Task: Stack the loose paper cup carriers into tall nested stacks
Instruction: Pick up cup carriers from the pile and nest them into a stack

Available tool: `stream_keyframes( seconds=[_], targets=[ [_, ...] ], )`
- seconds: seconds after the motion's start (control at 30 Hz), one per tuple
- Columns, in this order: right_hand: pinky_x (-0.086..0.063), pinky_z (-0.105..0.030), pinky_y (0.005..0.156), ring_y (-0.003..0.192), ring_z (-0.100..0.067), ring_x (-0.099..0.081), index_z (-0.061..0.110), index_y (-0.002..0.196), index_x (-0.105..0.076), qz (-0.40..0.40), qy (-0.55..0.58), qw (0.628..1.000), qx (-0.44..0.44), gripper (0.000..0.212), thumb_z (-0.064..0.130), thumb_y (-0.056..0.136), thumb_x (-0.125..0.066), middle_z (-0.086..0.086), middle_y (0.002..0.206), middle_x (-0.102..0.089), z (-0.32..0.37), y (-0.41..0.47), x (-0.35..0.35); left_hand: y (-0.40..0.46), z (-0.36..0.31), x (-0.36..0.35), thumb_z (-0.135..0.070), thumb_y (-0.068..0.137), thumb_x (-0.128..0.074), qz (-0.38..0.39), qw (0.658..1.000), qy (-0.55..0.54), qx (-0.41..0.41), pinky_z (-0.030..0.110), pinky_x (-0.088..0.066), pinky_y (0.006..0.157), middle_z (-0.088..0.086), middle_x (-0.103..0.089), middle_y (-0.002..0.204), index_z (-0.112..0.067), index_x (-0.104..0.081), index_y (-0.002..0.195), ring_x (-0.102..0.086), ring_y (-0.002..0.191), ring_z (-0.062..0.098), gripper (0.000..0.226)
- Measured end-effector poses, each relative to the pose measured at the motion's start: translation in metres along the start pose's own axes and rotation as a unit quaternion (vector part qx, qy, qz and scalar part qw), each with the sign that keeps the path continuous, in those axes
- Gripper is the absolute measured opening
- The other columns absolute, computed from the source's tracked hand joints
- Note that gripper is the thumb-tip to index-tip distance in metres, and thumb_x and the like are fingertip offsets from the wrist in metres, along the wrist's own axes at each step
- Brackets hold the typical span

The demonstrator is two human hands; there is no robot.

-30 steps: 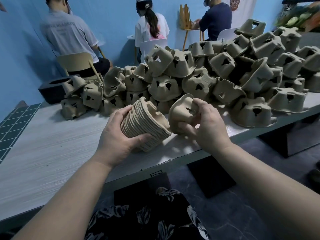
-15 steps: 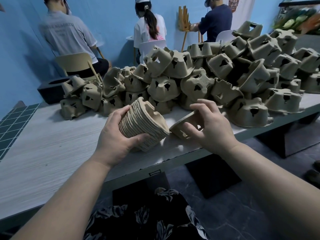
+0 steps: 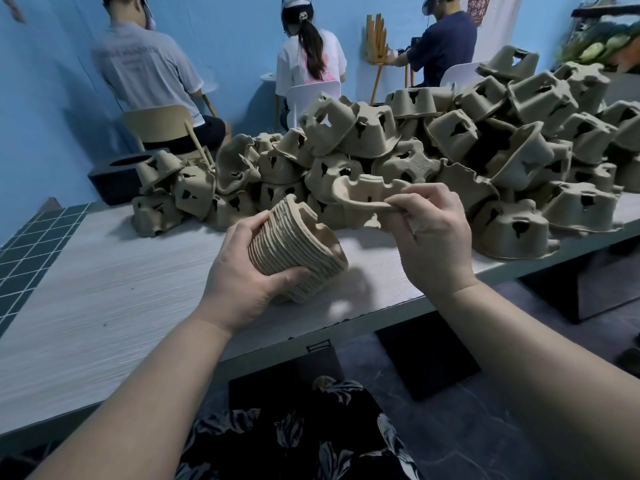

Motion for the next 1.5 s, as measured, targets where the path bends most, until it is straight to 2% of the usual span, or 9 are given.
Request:
stream_keyframes(
  seconds=[0.17,0.23,0.43,0.63,0.77,0.87,1.0,1.33,1.5],
  targets=[
    [-0.046,-0.023,0.066,0.069,-0.008,-0.055,0.012,0.091,-0.074,0.021,0.07,0.997,-0.01,0.016,0.022,0.087,-0.062,-0.002,0.088,-0.064,0.02,-0.005,-0.016,-0.001,-0.001,0.002,-0.071,0.044,-0.075,-0.002,1.0,0.002,0.006,0.028,-0.039,0.102,-0.013,-0.05,0.127,-0.046,-0.041,0.129,-0.047,0.117,0.004,0.095],
    [-0.049,-0.028,0.067,0.067,-0.01,-0.055,0.013,0.093,-0.073,0.063,0.079,0.995,-0.005,0.017,0.021,0.088,-0.059,0.0,0.086,-0.066,0.023,-0.011,-0.026,-0.001,0.001,0.003,-0.072,0.044,-0.074,-0.005,1.0,0.003,0.011,0.028,-0.039,0.102,-0.012,-0.05,0.129,-0.044,-0.042,0.131,-0.048,0.118,0.005,0.097],
    [-0.053,-0.037,0.07,0.077,-0.017,-0.065,0.026,0.111,-0.067,0.186,0.07,0.98,0.015,0.025,0.026,0.092,-0.051,0.009,0.093,-0.072,0.024,-0.025,-0.041,0.0,-0.003,0.006,-0.065,0.049,-0.085,0.011,0.999,0.035,0.021,0.023,-0.033,0.1,-0.015,-0.043,0.13,-0.032,-0.04,0.142,-0.043,0.118,0.002,0.109],
    [-0.05,-0.033,0.075,0.088,-0.019,-0.065,0.022,0.121,-0.063,0.248,0.095,0.964,0.028,0.032,0.028,0.093,-0.047,0.004,0.101,-0.071,0.029,-0.03,-0.052,0.004,-0.009,0.009,-0.069,0.042,-0.069,0.035,0.996,0.066,0.042,0.025,-0.031,0.101,-0.014,-0.035,0.133,-0.031,-0.032,0.148,-0.038,0.122,0.004,0.119],
    [-0.051,-0.04,0.076,0.092,-0.023,-0.065,0.017,0.119,-0.063,0.262,0.109,0.958,0.05,0.035,0.03,0.094,-0.042,-0.001,0.101,-0.071,0.037,-0.033,-0.057,0.007,-0.007,0.008,-0.067,0.046,-0.085,0.058,0.992,0.096,0.057,0.025,-0.029,0.103,-0.013,-0.029,0.136,-0.034,-0.025,0.15,-0.034,0.121,0.002,0.124],
    [-0.052,-0.042,0.076,0.093,-0.024,-0.065,0.016,0.121,-0.062,0.27,0.109,0.955,0.059,0.036,0.029,0.094,-0.041,-0.002,0.102,-0.07,0.04,-0.035,-0.061,0.011,-0.008,0.008,-0.069,0.043,-0.074,0.079,0.988,0.117,0.06,0.024,-0.027,0.103,-0.011,-0.025,0.146,-0.038,-0.018,0.152,-0.031,0.124,0.001,0.126],
    [-0.052,-0.042,0.075,0.092,-0.024,-0.064,0.015,0.119,-0.062,0.266,0.112,0.955,0.063,0.033,0.026,0.095,-0.043,-0.003,0.102,-0.07,0.046,-0.032,-0.066,0.018,-0.01,0.012,-0.051,0.059,-0.087,0.093,0.986,0.123,0.06,0.027,-0.027,0.106,-0.008,-0.021,0.156,-0.041,-0.01,0.153,-0.03,0.139,0.012,0.122],
    [-0.052,-0.04,0.064,0.081,-0.028,-0.063,0.011,0.115,-0.064,0.268,0.065,0.954,0.116,0.038,0.029,0.096,-0.037,-0.006,0.095,-0.068,0.059,-0.022,-0.075,0.021,-0.006,0.02,-0.051,0.057,-0.086,0.085,0.986,0.127,0.061,0.024,-0.025,0.103,-0.005,-0.026,0.155,-0.043,-0.008,0.153,-0.031,0.139,0.014,0.124],
    [-0.053,-0.038,0.08,0.093,-0.019,-0.062,0.018,0.119,-0.063,0.284,0.097,0.952,0.065,0.035,0.034,0.094,-0.044,0.0,0.116,-0.063,0.056,-0.022,-0.078,0.017,-0.003,0.024,-0.052,0.052,-0.088,0.052,0.992,0.101,0.051,0.024,-0.029,0.104,-0.006,-0.031,0.15,-0.042,-0.017,0.151,-0.033,0.126,0.003,0.122]
  ],
)
Point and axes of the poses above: each hand's wrist, its own y-axis towards the middle knuckle, its own x-axis out of the back of the hand, z = x × y, the point moved 7 cm from there along y, towards the middle knuckle
